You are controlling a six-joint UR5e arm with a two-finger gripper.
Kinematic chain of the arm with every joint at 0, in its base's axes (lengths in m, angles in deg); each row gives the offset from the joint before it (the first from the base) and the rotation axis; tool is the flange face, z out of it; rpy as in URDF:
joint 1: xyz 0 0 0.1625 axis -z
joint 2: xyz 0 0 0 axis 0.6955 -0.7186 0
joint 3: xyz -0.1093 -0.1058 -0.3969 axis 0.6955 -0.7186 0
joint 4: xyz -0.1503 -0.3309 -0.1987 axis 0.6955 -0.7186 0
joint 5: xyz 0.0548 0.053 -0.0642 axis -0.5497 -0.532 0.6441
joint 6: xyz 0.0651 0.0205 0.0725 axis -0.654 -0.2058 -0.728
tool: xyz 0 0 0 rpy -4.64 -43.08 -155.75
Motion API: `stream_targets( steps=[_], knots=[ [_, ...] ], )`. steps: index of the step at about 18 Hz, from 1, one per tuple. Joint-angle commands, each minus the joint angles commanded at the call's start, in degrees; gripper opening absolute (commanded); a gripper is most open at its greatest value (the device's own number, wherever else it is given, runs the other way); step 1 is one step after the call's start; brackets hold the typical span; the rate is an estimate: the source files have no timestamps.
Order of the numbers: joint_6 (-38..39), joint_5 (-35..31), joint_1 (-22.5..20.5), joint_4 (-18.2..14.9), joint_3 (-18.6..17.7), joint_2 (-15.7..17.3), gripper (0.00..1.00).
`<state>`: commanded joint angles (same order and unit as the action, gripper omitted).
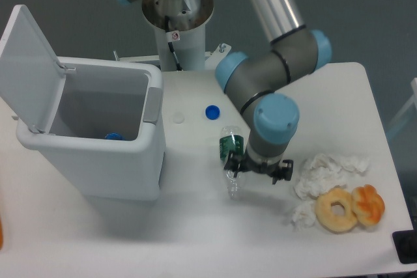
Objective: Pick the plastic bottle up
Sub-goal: 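Close the gripper on the bottle and lift it off the table, then hold the bottle raised in the gripper above the table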
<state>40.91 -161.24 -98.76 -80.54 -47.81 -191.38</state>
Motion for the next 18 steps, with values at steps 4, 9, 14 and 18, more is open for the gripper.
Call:
stream_targets(
  steps=[4,9,14,18],
  knots=[
    [4.5,-0.1,2.2,0.1,-1.1,-0.7,1.00],
    [4.6,-0.4,2.3,0.1,-1.3,-1.3,1.00],
    [4.6,-0.5,2.6,0.1,-1.5,-1.6,0.90],
    [5.4,-1.4,2.9,0.3,-1.5,-2.4,0.81]
  ],
)
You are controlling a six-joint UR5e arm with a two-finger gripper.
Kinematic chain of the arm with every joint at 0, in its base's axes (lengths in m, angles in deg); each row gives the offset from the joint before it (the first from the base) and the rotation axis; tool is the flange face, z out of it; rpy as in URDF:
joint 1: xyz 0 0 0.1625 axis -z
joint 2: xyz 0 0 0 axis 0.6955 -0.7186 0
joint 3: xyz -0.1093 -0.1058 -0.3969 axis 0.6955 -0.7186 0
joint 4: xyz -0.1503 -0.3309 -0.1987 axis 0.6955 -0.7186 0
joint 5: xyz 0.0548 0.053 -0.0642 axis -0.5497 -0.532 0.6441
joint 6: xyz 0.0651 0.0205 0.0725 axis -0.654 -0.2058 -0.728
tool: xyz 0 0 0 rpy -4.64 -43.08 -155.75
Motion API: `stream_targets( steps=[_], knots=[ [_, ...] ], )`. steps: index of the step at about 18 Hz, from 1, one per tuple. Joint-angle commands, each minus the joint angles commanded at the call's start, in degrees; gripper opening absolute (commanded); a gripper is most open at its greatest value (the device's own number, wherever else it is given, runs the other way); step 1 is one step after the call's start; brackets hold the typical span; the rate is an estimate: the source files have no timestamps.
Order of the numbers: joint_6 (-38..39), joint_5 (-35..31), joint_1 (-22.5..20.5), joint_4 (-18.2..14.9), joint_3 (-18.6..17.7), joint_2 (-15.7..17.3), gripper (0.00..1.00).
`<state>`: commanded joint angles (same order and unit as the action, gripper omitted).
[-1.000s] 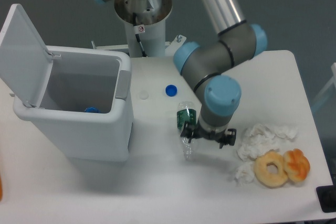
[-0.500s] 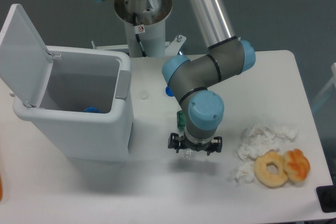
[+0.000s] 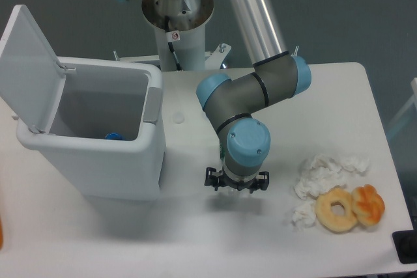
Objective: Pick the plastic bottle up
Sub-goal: 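Hold the bottle raised in the gripper above the table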
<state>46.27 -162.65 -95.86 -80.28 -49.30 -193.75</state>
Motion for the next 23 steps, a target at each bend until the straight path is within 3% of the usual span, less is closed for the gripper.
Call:
stream_targets(
  steps=[7,9,20,23],
  knots=[
    [0.0,-1.2,0.4,0.0,0.0,-0.1,0.77],
    [0.1,-1.3,0.4,0.0,-0.1,-0.2,0.71],
    [0.1,-1.4,0.4,-0.1,-0.3,-0.1,0.18],
    [-0.3,-1.3,0.4,-0.1,-0.2,0.3,0.15]
  ],
)
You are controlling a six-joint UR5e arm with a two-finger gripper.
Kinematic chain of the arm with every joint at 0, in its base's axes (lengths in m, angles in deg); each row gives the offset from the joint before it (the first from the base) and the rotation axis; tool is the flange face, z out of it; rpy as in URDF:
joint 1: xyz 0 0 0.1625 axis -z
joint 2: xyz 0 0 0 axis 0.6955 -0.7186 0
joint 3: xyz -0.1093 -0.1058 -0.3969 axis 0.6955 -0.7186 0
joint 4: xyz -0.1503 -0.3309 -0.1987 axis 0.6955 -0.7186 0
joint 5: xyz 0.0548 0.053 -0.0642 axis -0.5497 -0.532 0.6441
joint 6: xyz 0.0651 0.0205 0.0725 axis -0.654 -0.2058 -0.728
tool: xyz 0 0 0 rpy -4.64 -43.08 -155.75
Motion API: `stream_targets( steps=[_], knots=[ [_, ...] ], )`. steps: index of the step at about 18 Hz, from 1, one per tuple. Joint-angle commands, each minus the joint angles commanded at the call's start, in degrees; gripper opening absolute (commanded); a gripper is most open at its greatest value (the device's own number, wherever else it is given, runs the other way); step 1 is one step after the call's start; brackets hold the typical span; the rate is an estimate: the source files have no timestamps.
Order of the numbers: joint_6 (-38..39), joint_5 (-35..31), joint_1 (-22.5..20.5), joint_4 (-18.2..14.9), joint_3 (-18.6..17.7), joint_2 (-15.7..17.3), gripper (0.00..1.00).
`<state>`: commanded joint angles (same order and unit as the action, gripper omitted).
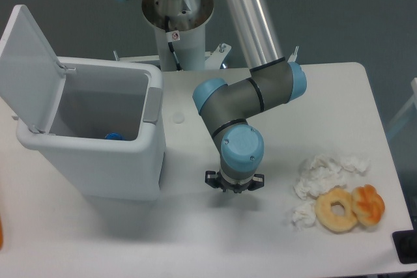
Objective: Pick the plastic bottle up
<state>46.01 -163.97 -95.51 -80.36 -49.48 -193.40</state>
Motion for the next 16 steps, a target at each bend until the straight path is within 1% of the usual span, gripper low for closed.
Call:
stream_targets(
  steps=[3,6,8,9,11,14,16],
  knots=[
    [-0.4,0.3,-0.5,0.0,1.0,1.3,0.16],
    [-0.8,0.4,-1.8,0.1,4.6,1.9,0.16],
    [-5.2,0.3,-2.6,0.0,6.5,2.0,0.15],
    [-8.1,0.3,-3.4,0.0,7.1,2.5,0.13],
    [-13.2,0.5,-5.3,0.0,7.6,3.6,0.00],
    [-18.6,0.7,-7.1,-0.1,7.9,4.5,0.00],
    [-19.9,0.8,-7.6,-0.2,8.3,4.9,0.00]
  ],
)
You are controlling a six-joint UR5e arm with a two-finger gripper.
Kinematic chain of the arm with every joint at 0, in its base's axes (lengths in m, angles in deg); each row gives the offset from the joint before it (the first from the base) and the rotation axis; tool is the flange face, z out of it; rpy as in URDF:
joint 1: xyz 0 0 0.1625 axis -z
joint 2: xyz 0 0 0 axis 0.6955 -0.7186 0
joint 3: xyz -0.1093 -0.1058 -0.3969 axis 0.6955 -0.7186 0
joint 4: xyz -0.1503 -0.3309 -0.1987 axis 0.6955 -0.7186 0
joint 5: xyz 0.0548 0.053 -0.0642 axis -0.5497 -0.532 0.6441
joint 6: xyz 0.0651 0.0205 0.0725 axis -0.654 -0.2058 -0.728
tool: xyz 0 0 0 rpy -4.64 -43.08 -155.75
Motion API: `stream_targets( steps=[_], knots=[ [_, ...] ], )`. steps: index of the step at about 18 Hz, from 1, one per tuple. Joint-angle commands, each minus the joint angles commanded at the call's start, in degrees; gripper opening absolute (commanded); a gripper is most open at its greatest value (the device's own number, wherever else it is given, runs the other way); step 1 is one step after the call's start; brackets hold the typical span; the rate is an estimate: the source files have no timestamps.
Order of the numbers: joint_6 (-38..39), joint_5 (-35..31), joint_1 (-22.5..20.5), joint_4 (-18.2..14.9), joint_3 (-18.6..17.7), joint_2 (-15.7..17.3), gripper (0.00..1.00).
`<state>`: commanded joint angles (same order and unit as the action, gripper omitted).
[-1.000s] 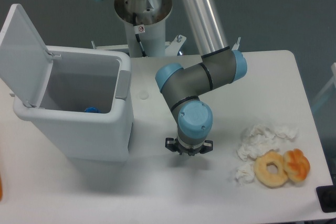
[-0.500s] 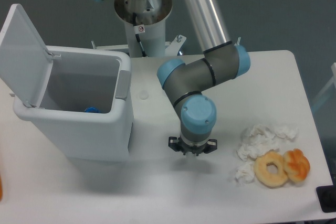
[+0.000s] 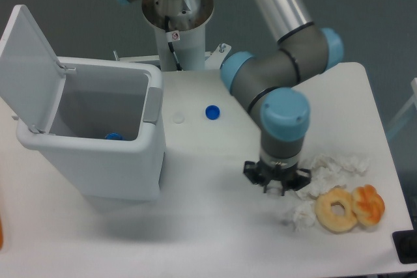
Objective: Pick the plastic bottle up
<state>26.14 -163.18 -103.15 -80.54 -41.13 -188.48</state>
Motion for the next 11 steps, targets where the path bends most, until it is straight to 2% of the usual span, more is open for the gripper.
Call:
stream_targets(
  steps=[4,7,11],
  knots=[
    [-0.1,2.5,-1.5,-1.1,1.3,0.9,0.00],
    [-1.1,3.6,-2.9,-3.9,2.4,1.6,0.00],
    [-1.5,3.3,-3.1,-4.7,1.9,2.6,0.00]
  ],
)
